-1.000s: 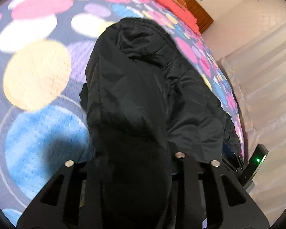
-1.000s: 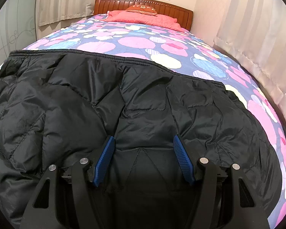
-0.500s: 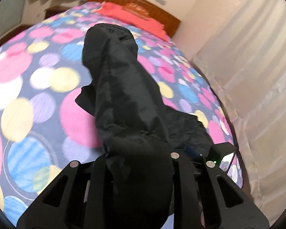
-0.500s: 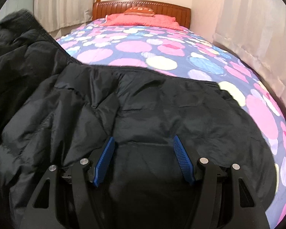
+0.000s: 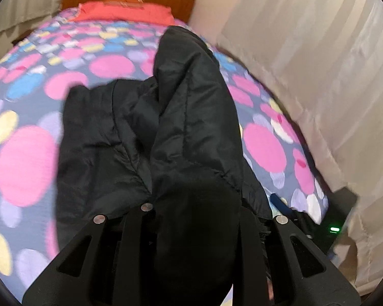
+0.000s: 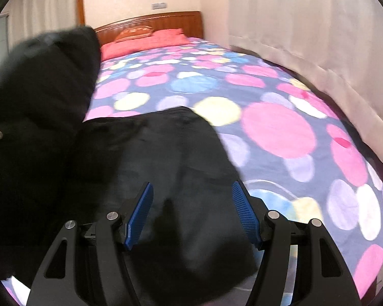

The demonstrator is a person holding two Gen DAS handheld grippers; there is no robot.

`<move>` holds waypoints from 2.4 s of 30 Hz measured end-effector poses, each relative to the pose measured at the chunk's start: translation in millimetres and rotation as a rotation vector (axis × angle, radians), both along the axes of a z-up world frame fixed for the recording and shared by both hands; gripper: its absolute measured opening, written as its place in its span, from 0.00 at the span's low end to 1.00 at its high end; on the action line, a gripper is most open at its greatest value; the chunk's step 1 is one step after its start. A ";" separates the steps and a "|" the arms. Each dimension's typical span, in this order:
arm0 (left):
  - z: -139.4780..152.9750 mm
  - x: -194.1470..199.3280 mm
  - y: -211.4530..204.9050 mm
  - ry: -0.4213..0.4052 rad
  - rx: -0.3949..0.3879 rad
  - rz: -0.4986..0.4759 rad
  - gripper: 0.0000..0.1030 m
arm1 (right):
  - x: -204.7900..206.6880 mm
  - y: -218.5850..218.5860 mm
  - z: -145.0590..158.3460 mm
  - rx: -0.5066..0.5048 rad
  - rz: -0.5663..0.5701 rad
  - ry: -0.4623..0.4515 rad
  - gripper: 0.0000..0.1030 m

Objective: Fold large clothes

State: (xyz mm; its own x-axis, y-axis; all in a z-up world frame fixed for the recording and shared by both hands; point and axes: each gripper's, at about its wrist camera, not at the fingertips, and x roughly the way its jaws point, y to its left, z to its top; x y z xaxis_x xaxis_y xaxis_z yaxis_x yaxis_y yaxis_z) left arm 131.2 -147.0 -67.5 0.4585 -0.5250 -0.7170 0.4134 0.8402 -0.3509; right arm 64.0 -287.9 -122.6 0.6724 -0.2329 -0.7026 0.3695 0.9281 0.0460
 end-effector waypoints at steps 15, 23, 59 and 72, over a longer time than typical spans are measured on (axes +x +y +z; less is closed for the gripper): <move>-35.4 -16.8 -46.6 -0.037 0.059 -0.006 0.37 | -27.8 -42.0 -6.4 0.029 -0.075 0.025 0.62; 4.2 -47.2 -35.7 -0.061 -0.042 -0.049 0.67 | -38.2 -40.9 5.6 0.005 -0.085 0.018 0.62; -65.9 -1.2 137.7 0.039 -0.123 0.278 0.82 | 53.4 60.0 15.3 0.064 0.139 0.089 0.24; -45.7 10.2 76.1 -0.011 -0.063 0.157 0.81 | 46.9 5.4 6.2 0.001 0.063 0.081 0.11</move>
